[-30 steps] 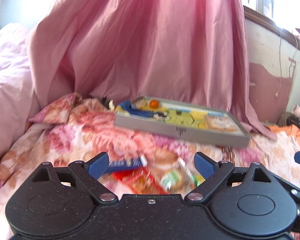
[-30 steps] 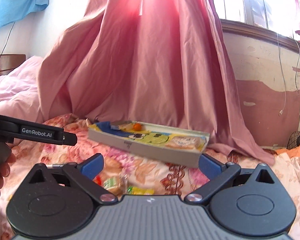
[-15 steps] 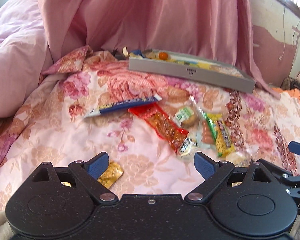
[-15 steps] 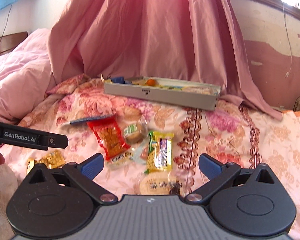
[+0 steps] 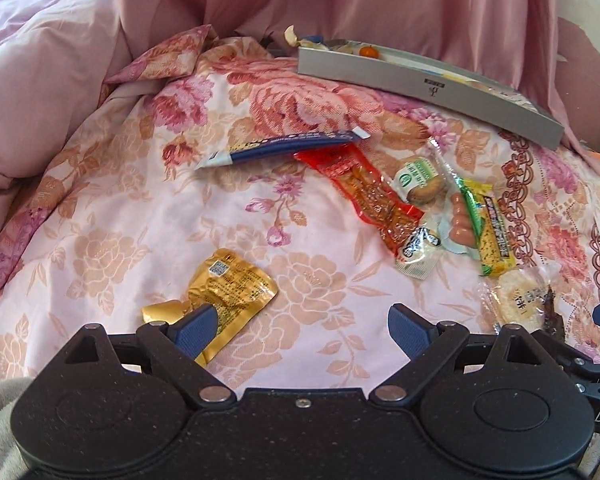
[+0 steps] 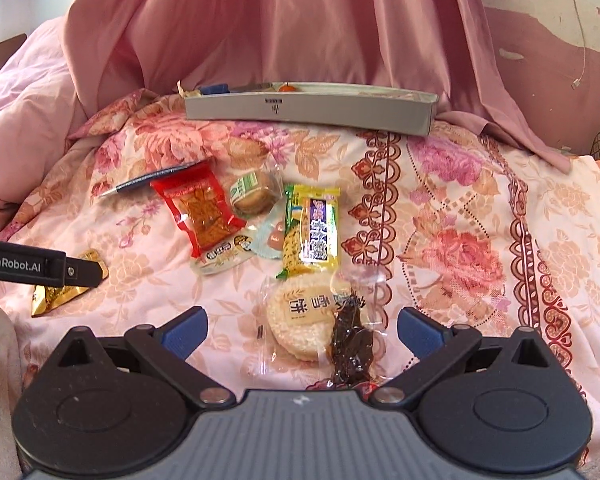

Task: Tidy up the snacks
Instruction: 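Withdraw both grippers from the tray back over the remaining snacks, then close the right gripper on the dried meat packet while the left gripper approaches the gold foil packet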

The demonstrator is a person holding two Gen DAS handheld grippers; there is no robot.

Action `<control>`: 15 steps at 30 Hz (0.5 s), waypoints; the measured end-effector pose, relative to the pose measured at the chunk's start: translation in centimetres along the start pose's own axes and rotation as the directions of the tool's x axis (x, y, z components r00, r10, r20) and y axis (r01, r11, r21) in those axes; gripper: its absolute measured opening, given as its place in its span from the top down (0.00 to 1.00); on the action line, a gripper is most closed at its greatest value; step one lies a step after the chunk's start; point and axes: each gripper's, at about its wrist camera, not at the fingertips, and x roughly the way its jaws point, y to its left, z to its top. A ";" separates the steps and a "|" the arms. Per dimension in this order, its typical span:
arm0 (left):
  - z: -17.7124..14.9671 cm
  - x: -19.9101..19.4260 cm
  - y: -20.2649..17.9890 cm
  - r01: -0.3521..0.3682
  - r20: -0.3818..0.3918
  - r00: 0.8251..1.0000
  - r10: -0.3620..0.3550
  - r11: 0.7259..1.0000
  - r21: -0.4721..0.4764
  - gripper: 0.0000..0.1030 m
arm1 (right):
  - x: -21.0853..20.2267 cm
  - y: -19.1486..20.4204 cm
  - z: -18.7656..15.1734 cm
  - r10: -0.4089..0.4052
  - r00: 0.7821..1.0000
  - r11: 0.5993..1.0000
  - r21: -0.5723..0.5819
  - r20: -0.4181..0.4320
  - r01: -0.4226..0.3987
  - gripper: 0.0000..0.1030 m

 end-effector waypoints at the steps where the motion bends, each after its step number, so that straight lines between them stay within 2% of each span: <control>1: 0.0 0.2 0.0 -0.007 -0.006 1.000 0.007 1.000 -0.001 0.10 | 0.2 0.1 0.0 -0.001 1.000 1.000 -0.001 -0.008 0.001 0.00; 10: 0.3 0.8 0.3 -0.029 -0.039 0.999 0.029 1.000 -0.008 0.10 | 1.6 0.5 0.2 -0.003 0.999 1.000 -0.008 -0.047 0.002 0.00; 15: 1.6 1.1 1.4 0.028 -0.072 0.997 -0.030 0.999 -0.027 0.10 | 1.8 0.2 0.1 0.007 0.998 1.000 0.003 -0.058 -0.007 0.00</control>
